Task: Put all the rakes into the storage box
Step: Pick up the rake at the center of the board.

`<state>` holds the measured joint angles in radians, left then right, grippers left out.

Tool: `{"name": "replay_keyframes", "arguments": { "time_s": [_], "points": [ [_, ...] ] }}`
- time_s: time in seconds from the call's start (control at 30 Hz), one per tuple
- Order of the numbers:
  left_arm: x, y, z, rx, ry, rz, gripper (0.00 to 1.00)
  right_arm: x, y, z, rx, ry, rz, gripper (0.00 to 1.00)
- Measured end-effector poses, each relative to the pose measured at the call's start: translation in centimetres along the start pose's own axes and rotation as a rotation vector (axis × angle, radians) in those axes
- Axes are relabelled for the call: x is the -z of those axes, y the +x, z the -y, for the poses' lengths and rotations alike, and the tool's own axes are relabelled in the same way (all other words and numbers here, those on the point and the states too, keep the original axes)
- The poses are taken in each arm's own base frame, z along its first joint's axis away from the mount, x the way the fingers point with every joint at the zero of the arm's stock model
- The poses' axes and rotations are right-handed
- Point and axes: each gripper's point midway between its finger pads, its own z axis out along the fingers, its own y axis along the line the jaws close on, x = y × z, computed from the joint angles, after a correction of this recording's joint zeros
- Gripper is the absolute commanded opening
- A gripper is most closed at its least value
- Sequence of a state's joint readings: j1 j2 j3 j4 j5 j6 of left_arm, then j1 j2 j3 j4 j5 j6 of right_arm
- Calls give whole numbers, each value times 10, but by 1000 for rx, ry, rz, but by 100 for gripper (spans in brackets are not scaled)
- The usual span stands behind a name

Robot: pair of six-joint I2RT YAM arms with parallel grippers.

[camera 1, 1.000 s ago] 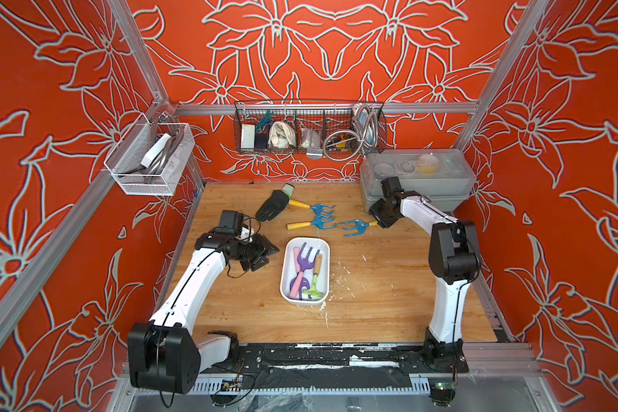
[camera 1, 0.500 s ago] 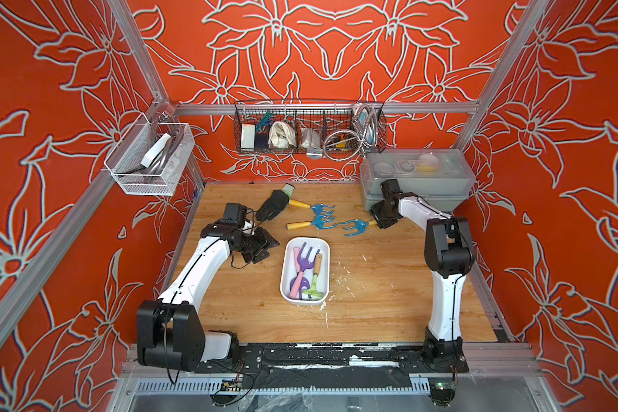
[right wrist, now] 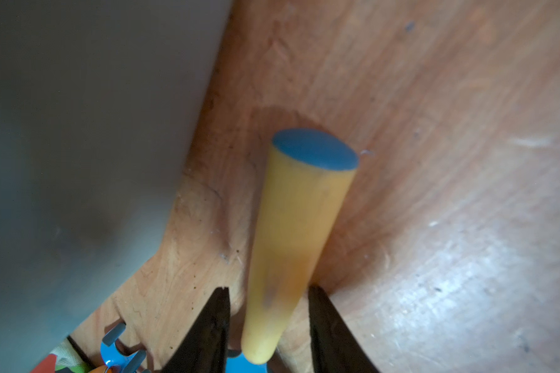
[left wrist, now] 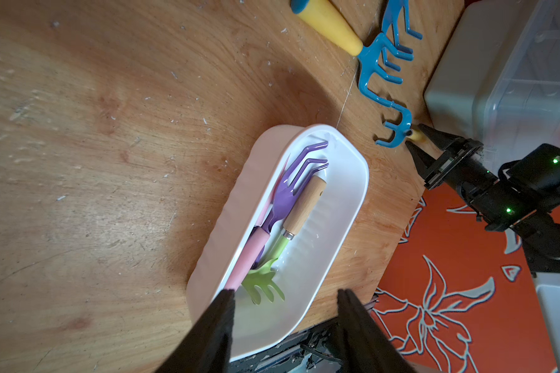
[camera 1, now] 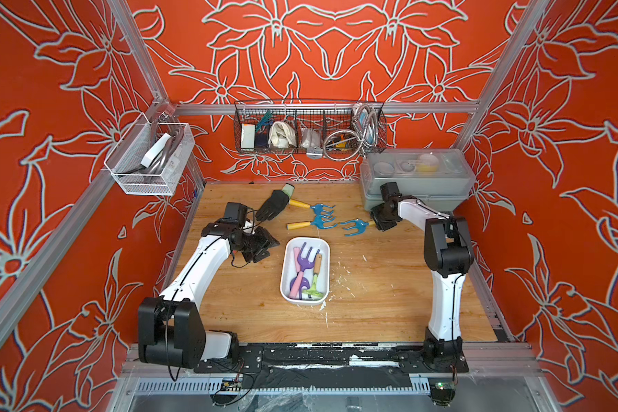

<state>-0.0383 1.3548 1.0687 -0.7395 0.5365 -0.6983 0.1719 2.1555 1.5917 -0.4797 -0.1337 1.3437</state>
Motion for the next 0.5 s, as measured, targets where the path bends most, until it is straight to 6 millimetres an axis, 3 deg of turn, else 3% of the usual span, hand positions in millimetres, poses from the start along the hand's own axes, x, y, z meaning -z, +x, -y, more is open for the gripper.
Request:
{"name": "replay_keyframes", "arguments": {
  "time_s": [0.27,0.5],
  "points": [
    [7,4,2,-16,15,15,54,6,7,17,-29,-20,-1,30],
    [24,22,0,-41,44,45,54,15,17,40,-53,-26,-7,18]
  ]
}}
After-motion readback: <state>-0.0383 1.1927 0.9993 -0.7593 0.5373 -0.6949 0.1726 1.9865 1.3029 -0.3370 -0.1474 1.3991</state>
